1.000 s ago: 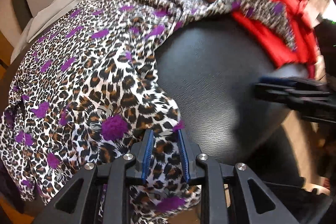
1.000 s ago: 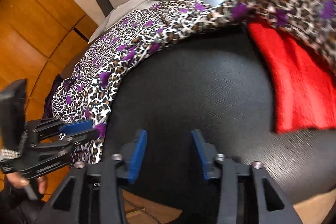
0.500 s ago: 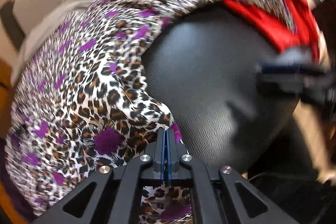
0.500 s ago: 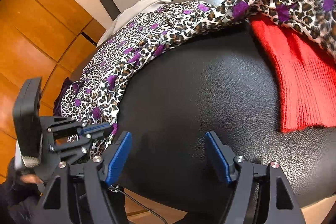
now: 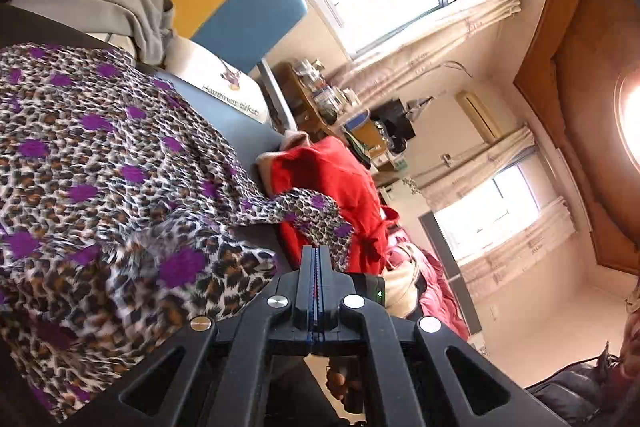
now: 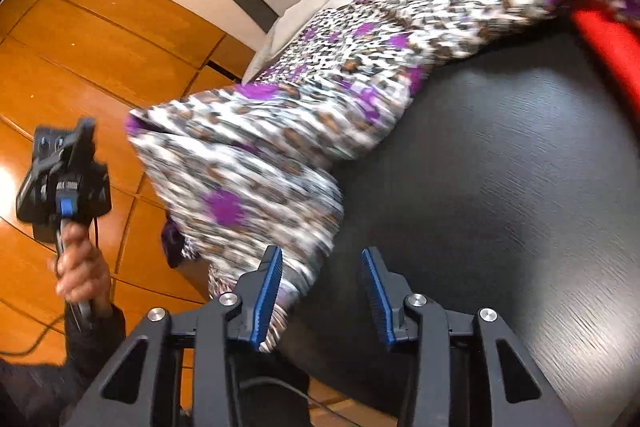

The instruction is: Fold clothes

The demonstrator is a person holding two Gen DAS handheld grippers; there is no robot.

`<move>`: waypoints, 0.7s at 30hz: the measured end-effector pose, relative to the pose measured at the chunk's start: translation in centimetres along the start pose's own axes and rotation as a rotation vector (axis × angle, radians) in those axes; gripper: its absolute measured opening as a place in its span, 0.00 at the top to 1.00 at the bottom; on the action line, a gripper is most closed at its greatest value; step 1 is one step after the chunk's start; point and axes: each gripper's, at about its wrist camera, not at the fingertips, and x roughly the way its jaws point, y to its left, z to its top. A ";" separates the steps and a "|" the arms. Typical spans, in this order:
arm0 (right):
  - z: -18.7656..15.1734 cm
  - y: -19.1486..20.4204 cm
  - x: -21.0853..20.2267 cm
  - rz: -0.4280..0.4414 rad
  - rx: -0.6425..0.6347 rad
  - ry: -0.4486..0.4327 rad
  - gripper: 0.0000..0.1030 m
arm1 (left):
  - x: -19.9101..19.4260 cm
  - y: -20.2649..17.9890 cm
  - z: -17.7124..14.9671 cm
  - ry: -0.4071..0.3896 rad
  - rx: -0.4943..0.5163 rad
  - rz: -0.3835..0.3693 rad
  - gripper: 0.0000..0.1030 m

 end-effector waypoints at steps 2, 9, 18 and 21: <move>0.8 0.9 1.4 -0.004 -0.019 0.020 0.58 | 0.3 1.1 -0.4 0.009 -0.015 0.070 1.00; 1.2 4.5 4.3 -0.140 -0.211 0.109 0.59 | 1.1 1.7 -4.5 0.109 0.030 0.250 0.98; -2.1 9.6 3.0 0.370 -0.175 0.215 0.94 | -1.7 7.4 -7.3 0.076 -0.139 0.450 0.90; -2.3 9.0 2.6 0.464 -0.108 0.224 0.76 | -2.7 8.6 -7.4 0.051 -0.174 0.562 0.90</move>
